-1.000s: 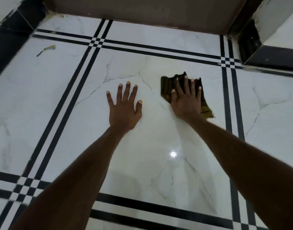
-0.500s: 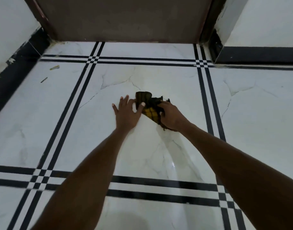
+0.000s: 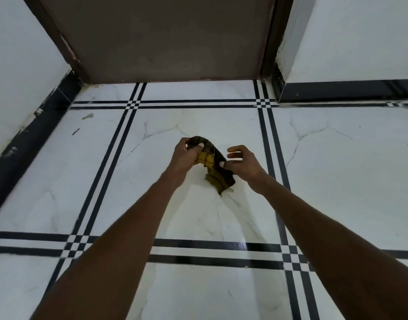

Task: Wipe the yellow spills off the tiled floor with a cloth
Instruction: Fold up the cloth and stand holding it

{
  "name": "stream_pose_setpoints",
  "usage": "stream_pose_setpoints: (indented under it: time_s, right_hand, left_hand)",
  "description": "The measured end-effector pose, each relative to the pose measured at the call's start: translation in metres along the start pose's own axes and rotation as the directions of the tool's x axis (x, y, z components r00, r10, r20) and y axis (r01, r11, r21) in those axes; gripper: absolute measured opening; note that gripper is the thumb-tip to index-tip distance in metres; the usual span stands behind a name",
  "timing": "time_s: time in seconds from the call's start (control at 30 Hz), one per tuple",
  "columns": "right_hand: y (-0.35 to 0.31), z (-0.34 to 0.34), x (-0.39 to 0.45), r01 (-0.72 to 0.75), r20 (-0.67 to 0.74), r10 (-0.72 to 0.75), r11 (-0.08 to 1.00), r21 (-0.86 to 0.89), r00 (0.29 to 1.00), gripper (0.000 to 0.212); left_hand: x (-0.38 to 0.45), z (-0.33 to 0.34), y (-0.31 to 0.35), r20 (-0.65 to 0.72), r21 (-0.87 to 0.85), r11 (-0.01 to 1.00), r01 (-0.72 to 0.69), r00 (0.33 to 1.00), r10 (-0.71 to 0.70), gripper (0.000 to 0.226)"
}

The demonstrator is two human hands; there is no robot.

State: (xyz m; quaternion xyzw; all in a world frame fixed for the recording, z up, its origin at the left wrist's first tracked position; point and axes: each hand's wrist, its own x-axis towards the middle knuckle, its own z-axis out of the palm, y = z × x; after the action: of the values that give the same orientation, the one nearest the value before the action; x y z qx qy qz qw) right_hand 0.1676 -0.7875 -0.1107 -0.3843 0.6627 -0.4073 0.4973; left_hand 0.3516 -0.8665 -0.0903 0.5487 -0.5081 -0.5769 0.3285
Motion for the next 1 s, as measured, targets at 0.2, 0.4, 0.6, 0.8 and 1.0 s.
stream_pose_setpoints:
  time_s: [0.2, 0.4, 0.6, 0.8, 1.0]
  right_hand:
    - [-0.029, -0.007, -0.012, 0.041, 0.185, -0.068, 0.988, 0.147, 0.980, 0.085]
    - [-0.080, -0.004, -0.015, 0.184, 0.390, -0.191, 0.981, 0.057, 0.900, 0.059]
    - [-0.113, -0.005, -0.031, 0.153, 0.385, -0.174, 0.985, 0.086, 0.906, 0.054]
    - [-0.166, -0.003, -0.084, 0.029, 0.361, -0.070, 0.993, 0.118, 0.930, 0.062]
    - [-0.263, -0.014, -0.156, -0.073, 0.333, -0.011, 0.968, 0.239, 0.943, 0.043]
  left_hand:
    - [-0.026, -0.025, 0.051, 0.233, 0.084, 0.992, -0.098, 0.970, 0.076, 0.030]
    - [-0.047, -0.051, 0.107, 0.431, 0.251, 0.938, -0.241, 0.895, 0.115, 0.033]
    - [-0.053, -0.081, 0.142, 0.322, 0.304, 0.915, -0.265, 0.933, 0.163, 0.027]
    - [-0.091, -0.105, 0.192, 0.134, 0.281, 0.942, -0.183, 0.979, 0.151, 0.023]
    - [-0.142, -0.126, 0.288, 0.023, 0.231, 0.960, -0.157, 0.987, 0.156, 0.029]
